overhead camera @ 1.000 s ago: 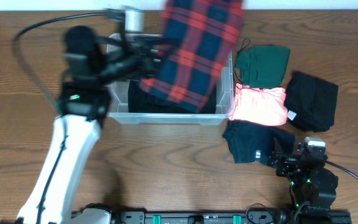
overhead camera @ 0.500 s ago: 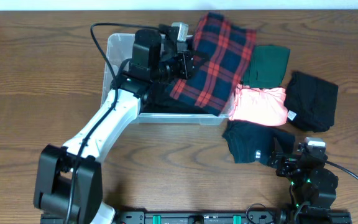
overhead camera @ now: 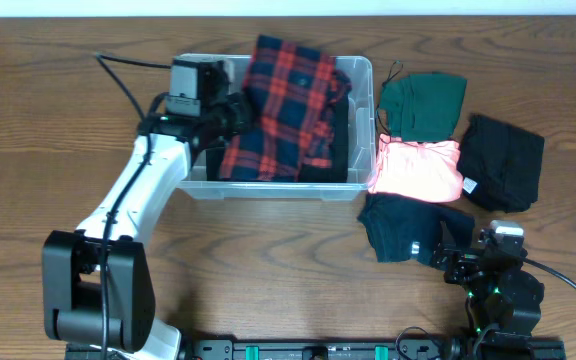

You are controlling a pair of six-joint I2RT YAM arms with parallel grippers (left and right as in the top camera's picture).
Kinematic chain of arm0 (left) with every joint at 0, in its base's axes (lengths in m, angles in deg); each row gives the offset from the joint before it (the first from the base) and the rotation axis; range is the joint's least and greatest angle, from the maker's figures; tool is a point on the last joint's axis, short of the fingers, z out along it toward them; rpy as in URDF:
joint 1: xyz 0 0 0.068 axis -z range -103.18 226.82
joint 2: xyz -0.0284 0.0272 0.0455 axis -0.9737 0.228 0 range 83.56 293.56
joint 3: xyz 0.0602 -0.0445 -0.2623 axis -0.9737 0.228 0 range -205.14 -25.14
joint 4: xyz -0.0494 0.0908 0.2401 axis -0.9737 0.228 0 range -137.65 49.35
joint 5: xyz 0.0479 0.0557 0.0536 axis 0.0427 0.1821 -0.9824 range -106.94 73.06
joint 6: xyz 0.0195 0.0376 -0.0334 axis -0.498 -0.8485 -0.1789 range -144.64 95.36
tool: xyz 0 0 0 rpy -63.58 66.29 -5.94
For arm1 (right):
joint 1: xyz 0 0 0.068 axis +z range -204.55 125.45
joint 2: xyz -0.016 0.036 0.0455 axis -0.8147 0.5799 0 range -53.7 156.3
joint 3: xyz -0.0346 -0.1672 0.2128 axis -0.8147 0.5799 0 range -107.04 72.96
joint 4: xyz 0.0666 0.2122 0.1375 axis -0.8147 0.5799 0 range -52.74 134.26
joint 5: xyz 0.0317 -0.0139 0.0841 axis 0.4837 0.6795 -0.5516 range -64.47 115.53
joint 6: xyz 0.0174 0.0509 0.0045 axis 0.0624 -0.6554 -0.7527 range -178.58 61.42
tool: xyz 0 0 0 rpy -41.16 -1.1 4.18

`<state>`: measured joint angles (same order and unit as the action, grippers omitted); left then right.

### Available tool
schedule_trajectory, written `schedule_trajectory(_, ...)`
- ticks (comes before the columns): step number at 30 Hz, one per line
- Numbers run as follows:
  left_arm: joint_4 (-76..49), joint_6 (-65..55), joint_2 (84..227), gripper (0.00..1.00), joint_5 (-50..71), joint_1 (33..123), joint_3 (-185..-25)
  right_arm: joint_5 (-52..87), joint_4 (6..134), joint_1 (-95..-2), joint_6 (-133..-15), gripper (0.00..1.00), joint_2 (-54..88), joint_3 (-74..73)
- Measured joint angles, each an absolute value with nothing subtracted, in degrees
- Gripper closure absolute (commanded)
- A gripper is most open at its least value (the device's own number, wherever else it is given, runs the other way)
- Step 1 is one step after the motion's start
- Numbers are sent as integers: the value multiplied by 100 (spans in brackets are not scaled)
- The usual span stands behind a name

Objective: Pack container
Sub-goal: 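Lift the plaid shirt with the left gripper and place it into the bin, then push the plaid shirt down into the bin with the left gripper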

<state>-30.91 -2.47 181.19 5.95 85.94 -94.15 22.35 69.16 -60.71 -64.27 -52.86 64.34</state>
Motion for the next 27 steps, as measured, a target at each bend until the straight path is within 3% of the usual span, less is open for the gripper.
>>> schedule_trajectory(13,-2169,-494,18119,93,-541,8094,-9415,2235,6916,-6071,-6427,1,-5286,6434)
schedule_trajectory(16,-2171,-514,18119,79,-720,8094,-9415,2235,6916,-6071,-6427,1,-5286,6434)
schedule_trajectory(19,-2167,-566,18119,53,-862,8094,-9415,2235,6916,-6071,-6427,1,-5286,6434)
schedule_trajectory(22,-2117,-544,18057,44,-1035,8054,-9415,2235,6916,-6071,-6427,1,-5286,6434)
schedule_trajectory(27,-2097,-568,17354,41,-1160,8024,-9415,2235,6916,-6071,-6427,1,-5286,6434)
